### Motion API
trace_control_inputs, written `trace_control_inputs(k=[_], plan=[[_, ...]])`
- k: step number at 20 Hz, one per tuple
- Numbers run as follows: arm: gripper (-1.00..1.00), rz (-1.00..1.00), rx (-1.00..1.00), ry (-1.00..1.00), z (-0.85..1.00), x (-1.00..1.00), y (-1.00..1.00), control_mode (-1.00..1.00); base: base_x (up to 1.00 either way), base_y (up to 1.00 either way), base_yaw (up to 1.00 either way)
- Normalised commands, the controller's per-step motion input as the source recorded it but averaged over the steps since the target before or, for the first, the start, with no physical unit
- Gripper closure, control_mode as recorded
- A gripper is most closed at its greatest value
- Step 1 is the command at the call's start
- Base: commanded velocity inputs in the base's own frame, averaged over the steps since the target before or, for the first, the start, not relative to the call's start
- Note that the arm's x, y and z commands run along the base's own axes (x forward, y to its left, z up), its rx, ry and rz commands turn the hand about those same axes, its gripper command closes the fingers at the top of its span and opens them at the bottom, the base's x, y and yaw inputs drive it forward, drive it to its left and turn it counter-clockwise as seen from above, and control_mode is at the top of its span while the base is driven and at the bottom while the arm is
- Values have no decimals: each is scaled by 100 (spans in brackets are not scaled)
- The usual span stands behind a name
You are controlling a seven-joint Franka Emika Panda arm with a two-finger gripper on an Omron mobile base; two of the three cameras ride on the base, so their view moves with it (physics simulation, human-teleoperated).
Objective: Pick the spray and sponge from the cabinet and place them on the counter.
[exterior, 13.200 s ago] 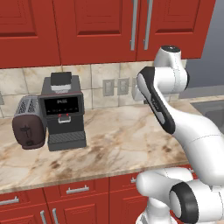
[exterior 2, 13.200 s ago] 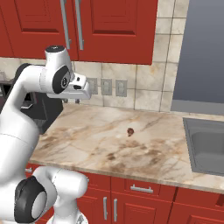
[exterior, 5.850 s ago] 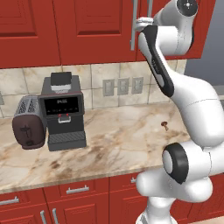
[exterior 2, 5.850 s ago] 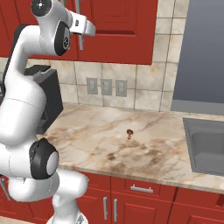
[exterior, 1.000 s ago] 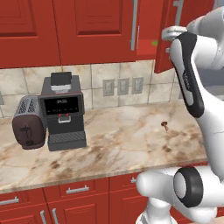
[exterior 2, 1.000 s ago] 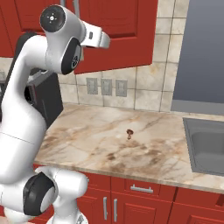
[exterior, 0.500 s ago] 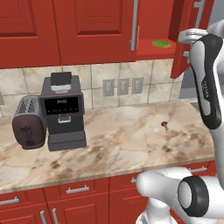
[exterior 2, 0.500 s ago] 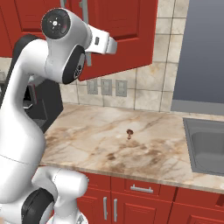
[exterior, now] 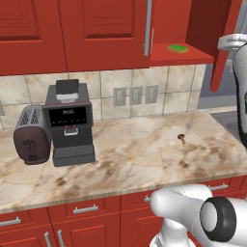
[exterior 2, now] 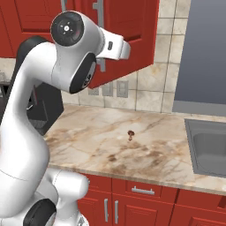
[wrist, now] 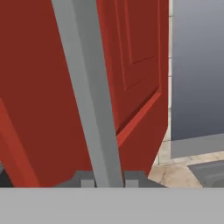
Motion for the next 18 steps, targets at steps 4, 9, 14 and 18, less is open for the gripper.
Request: trace_control_inputs(k=[4,9,14,18], plan=[[100,0,0,0,0,-25,-36,-100,0,0,0],[100,0,0,0,0,-23,-33,-100,0,0,0],[100,0,0,0,0,-17,-27,-100,0,0,0],[100,0,0,-1,-1,-11,-24,-100,0,0,0]])
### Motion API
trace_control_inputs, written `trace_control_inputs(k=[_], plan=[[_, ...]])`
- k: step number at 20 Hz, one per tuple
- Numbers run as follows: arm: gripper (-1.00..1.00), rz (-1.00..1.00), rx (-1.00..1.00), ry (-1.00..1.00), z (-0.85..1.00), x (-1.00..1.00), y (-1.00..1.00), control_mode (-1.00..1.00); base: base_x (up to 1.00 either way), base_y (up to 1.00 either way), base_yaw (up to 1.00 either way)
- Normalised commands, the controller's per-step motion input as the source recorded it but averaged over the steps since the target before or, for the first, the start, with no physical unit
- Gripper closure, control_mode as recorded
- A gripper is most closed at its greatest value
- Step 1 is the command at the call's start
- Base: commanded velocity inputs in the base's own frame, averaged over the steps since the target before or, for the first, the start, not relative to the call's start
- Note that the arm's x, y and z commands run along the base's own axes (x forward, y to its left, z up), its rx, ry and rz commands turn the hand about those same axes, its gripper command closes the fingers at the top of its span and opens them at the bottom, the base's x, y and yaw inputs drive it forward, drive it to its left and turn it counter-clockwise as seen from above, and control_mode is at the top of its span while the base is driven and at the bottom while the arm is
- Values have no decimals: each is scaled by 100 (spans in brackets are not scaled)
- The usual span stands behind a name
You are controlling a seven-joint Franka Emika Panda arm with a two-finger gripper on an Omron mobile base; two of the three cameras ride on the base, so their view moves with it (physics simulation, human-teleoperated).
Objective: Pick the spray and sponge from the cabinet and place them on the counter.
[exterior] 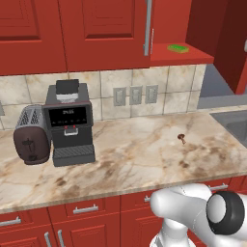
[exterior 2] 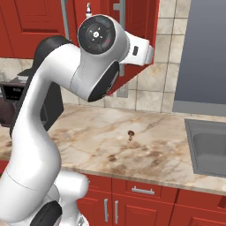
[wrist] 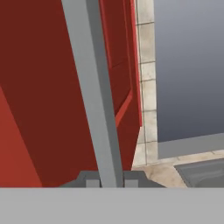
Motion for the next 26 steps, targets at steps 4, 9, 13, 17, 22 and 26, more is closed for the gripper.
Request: trace_control_inputs(k=[4,9,13,17,22,26], plan=[[100,0,0,-1,-3,-2,-21,-100,0,0,0],[100,0,0,-2,-9,0,-15,-100,0,0,0],[100,0,0,-2,-7,0,-11,-100,0,0,0],[100,0,0,-1,-9,0,-10,-100,0,0,0],[100,0,0,-1,-17,0,-11,-100,0,0,0],[100,0,0,0,-24,3,-27,-100,0,0,0]])
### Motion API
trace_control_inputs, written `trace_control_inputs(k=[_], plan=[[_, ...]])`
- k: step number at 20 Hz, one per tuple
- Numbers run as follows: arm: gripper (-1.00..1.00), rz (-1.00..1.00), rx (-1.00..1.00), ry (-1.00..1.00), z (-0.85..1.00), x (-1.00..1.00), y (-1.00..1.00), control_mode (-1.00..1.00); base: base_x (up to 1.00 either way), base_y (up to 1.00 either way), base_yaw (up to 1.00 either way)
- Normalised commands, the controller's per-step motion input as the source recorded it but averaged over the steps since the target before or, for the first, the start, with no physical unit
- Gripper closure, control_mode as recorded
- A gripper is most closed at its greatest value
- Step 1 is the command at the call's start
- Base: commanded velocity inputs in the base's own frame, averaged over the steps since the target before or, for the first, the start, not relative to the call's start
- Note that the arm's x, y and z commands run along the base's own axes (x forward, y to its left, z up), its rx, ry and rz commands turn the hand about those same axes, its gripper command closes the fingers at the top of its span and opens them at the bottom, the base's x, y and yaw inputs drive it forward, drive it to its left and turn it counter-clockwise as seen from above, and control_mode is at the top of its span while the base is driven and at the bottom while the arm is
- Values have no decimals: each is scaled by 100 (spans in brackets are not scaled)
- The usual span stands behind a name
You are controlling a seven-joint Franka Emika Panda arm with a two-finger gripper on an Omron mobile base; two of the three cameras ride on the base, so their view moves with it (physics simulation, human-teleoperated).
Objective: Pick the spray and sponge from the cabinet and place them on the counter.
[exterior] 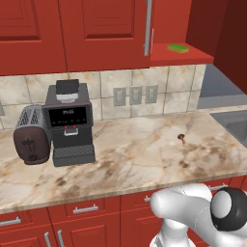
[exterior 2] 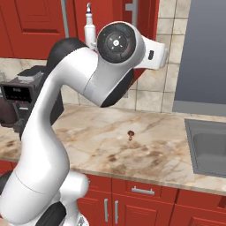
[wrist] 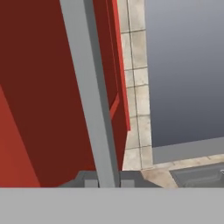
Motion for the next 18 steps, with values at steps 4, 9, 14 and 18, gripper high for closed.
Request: trace_control_inputs(k=[4,9,14,18], plan=[[100,4,0,0,-30,16,-28,-100,0,0,0],[100,8,2,-2,-34,38,-19,-100,0,0,0],[100,9,0,-2,-42,46,-5,-100,0,0,0],[100,10,0,-3,-29,31,0,-100,0,0,0]])
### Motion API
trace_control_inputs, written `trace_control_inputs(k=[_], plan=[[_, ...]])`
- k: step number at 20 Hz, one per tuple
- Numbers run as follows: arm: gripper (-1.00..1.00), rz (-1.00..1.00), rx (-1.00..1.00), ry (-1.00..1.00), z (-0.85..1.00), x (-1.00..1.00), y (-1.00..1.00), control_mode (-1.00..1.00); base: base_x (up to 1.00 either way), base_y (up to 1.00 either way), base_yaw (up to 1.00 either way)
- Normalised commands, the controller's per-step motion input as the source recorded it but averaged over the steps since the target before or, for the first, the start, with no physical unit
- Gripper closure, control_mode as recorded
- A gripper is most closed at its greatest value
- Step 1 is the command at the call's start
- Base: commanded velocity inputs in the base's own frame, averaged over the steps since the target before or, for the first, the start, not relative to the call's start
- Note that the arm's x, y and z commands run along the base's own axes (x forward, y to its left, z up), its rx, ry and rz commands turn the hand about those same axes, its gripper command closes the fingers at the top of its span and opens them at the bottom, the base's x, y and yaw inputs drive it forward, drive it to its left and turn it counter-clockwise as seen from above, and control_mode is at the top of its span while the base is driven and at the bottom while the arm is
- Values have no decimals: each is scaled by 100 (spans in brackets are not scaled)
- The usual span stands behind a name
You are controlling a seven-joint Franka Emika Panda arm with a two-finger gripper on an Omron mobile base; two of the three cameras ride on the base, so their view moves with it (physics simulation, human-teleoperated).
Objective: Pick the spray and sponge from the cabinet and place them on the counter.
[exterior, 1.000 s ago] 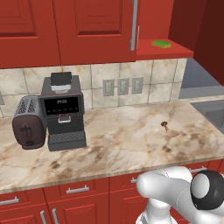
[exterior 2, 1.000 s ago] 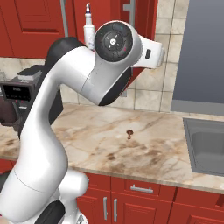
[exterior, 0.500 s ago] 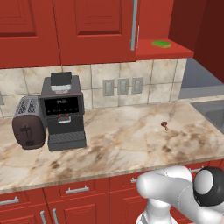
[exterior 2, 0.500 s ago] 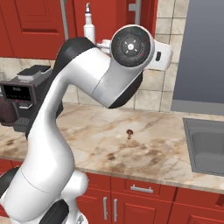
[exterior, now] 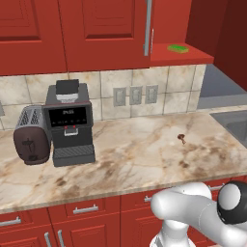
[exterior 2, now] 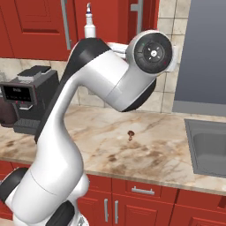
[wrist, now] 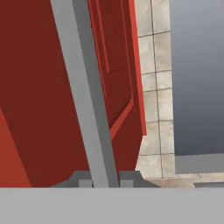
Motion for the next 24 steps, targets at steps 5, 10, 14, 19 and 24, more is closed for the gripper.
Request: trace_control_inputs(k=[5,10,14,19,24], plan=[[100,10,1,-3,-20,26,0,-100,0,0,0],[100,2,0,0,-2,3,0,-100,0,0,0],[100,1,0,0,0,3,0,-100,0,0,0],[100,1,0,0,0,3,0,-100,0,0,0],[-100,0,0,0,0,0,0,-100,0,0,0]])
